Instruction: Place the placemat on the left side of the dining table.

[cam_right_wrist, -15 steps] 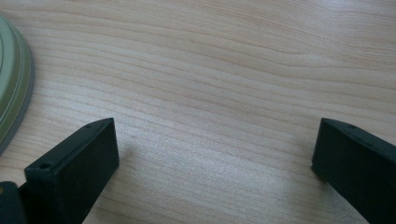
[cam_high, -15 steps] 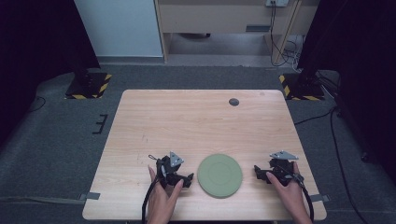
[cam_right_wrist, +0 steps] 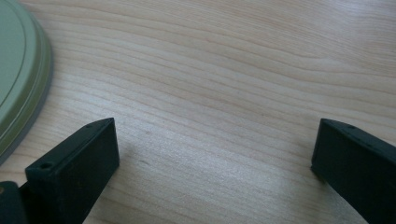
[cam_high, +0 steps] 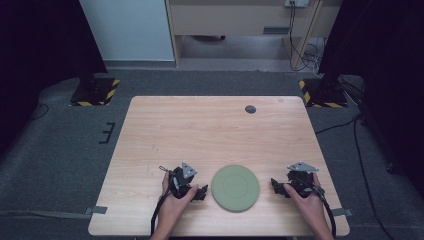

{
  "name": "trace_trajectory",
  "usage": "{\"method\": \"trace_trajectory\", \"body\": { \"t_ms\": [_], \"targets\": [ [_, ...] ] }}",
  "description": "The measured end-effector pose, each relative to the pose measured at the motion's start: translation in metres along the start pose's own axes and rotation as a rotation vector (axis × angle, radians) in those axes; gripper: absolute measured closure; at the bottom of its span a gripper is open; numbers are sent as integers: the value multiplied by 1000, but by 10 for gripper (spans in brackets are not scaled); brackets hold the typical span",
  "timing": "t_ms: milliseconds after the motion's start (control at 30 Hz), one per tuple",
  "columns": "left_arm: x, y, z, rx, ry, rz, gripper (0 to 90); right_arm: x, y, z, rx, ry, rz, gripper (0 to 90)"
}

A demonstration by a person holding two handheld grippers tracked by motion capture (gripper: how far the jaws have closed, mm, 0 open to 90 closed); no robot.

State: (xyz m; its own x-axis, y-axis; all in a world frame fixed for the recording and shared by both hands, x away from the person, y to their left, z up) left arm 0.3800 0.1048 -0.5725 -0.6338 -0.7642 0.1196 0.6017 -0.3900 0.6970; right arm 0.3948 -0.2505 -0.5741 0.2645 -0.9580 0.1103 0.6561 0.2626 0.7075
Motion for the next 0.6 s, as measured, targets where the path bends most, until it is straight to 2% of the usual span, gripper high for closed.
{"method": "trace_trajectory", "body": {
  "t_ms": [167, 400, 433, 467, 533, 600],
  "targets": [
    [-1, 0, 1, -1, -10, -9, 0, -2, 1, 2, 25, -5, 23, 44],
    [3, -1, 3, 20, -44, -56, 39, -13, 6, 13, 69, 55, 37, 45],
    [6, -1, 5, 38, -72, -57, 39, -16, 6, 17, 80, 69, 43, 45],
    [6, -1, 5, 38, -72, -57, 39, -16, 6, 17, 80, 69, 43, 45],
    [15, 1, 6, 51, -99, -75, 37, -20, 6, 21, 93, 88, 59, 44],
    [20, 3, 8, 65, -107, -78, 40, -24, 5, 21, 92, 99, 66, 46]
  ]
}}
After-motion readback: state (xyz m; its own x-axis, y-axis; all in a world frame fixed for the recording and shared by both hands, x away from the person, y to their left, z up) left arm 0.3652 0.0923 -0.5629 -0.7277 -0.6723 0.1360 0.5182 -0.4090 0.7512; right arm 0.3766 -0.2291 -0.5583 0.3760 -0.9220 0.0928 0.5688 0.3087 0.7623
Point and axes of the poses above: each handheld gripper's, and its own axes: z roughly backward along the jaws, y roughly out of its top, x roughly to its right, the point moved 5 cm from there along -z, roughly forward along the jaws, and after that the axes turned 9 degrees about -y, right-handed, at the moved point
